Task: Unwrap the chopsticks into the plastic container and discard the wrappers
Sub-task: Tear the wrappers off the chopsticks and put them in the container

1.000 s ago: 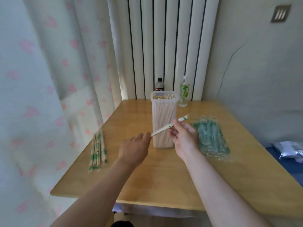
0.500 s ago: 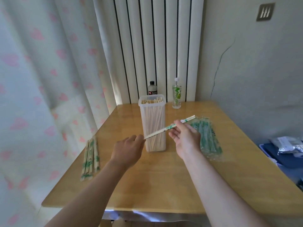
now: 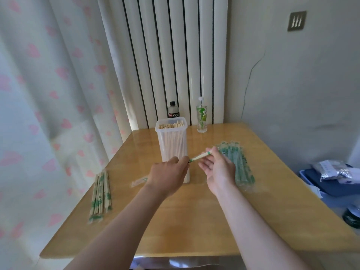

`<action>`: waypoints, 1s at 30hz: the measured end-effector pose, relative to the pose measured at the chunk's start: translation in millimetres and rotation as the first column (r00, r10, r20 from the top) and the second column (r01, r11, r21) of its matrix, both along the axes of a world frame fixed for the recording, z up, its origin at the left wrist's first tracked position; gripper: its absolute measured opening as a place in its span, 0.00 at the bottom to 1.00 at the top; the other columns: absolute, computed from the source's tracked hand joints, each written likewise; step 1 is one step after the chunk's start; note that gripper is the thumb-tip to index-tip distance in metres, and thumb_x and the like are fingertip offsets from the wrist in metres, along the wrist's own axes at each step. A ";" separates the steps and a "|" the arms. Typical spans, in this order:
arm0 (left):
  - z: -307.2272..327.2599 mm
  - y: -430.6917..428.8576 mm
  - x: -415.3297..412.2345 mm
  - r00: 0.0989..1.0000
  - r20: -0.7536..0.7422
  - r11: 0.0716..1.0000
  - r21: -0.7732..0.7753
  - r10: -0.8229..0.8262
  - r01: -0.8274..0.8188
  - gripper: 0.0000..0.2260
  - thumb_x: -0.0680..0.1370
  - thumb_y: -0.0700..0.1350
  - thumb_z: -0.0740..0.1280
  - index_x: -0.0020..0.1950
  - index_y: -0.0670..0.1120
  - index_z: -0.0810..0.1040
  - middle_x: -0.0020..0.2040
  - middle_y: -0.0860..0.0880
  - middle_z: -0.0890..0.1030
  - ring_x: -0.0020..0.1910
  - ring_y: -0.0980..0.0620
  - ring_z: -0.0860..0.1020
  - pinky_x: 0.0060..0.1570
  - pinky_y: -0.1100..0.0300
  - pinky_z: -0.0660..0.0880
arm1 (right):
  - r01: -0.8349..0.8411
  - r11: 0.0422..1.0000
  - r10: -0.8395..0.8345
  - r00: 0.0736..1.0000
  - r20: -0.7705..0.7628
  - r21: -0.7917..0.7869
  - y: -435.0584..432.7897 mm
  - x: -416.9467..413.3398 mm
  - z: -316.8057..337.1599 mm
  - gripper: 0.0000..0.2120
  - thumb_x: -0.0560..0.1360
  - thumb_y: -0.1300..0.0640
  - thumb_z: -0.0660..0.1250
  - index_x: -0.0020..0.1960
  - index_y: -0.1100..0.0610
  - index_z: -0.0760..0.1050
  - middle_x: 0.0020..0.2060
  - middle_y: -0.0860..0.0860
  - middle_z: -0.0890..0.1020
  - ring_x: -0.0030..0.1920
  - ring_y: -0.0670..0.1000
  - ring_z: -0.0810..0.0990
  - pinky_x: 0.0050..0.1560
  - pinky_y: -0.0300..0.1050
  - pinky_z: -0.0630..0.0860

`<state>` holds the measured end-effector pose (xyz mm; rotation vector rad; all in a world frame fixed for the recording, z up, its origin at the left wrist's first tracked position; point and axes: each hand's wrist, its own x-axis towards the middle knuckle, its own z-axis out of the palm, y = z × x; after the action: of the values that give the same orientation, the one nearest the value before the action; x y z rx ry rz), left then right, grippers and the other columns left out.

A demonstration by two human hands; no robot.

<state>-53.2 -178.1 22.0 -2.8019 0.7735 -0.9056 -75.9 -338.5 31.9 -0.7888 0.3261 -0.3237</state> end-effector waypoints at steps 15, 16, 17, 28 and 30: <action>23.5 61.9 7.4 0.980 0.011 0.946 -0.265 0.196 -0.186 0.07 0.83 0.47 0.60 0.50 0.46 0.74 0.34 0.52 0.74 0.28 0.45 0.73 0.30 0.60 0.64 | 0.228 0.965 -0.213 0.970 -0.119 0.131 -51.0 -3.4 -5.2 0.08 0.83 0.60 0.67 0.51 0.66 0.79 0.44 0.61 0.83 0.42 0.56 0.84 0.40 0.45 0.82; 29.6 60.1 7.6 0.976 -0.008 0.923 -0.323 0.220 -0.210 0.09 0.84 0.48 0.57 0.50 0.47 0.74 0.34 0.52 0.74 0.30 0.45 0.73 0.30 0.59 0.63 | 0.229 0.964 -0.214 0.970 -0.118 0.134 -50.3 -3.6 -6.0 0.08 0.82 0.60 0.67 0.51 0.66 0.79 0.44 0.61 0.83 0.42 0.56 0.85 0.40 0.45 0.82; 35.4 57.7 6.9 0.973 -0.019 0.907 -0.360 0.230 -0.221 0.09 0.84 0.48 0.56 0.50 0.47 0.73 0.34 0.52 0.73 0.31 0.45 0.73 0.30 0.59 0.63 | 0.227 0.964 -0.212 0.970 -0.116 0.137 -48.7 -4.0 -6.7 0.08 0.82 0.60 0.67 0.51 0.66 0.79 0.44 0.61 0.83 0.42 0.56 0.85 0.40 0.45 0.82; 78.9 34.0 8.3 0.962 -0.238 0.443 -0.882 -0.131 -0.158 0.13 0.85 0.50 0.55 0.52 0.45 0.76 0.37 0.45 0.77 0.31 0.49 0.71 0.34 0.50 0.70 | 0.207 0.977 -0.208 0.978 -0.018 -0.046 -33.1 1.5 17.3 0.08 0.82 0.60 0.68 0.51 0.66 0.80 0.43 0.60 0.84 0.41 0.56 0.86 0.43 0.46 0.84; 82.8 33.7 9.4 0.952 -0.243 0.400 -0.904 -0.185 -0.153 0.12 0.84 0.50 0.56 0.51 0.47 0.76 0.34 0.47 0.75 0.31 0.50 0.69 0.33 0.52 0.68 | 0.213 0.969 -0.208 0.977 0.052 -0.124 -32.0 5.7 40.2 0.07 0.82 0.59 0.68 0.51 0.63 0.80 0.43 0.58 0.84 0.41 0.54 0.87 0.46 0.47 0.85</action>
<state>-43.8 -144.3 104.8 -4.0217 0.3032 -1.1785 -70.2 -370.5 72.1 -0.8755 0.3564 -0.5635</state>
